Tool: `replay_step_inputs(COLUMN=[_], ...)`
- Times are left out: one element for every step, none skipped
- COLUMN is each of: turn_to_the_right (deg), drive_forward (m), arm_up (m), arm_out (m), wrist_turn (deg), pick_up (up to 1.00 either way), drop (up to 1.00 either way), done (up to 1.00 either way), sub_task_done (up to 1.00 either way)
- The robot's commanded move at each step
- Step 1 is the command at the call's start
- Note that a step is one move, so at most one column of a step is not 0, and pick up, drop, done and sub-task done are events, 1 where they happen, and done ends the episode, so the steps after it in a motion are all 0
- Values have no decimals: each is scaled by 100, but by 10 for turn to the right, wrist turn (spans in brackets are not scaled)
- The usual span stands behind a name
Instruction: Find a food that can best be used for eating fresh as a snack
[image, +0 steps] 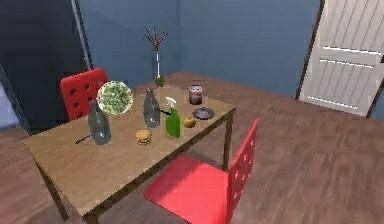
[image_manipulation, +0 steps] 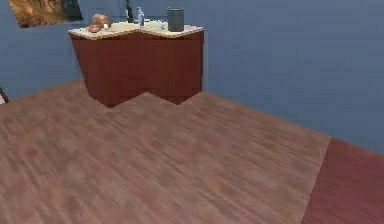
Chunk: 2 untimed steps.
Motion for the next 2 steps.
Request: replay_step_inputs(turn_to_the_right=[0,0], drive_forward=[100,0], arm_up=[0,0], arm_out=[0,0], wrist_turn=[0,0], pick_up=[0,0], drop=[0,0], done=[0,100], sub_task_done=[0,0])
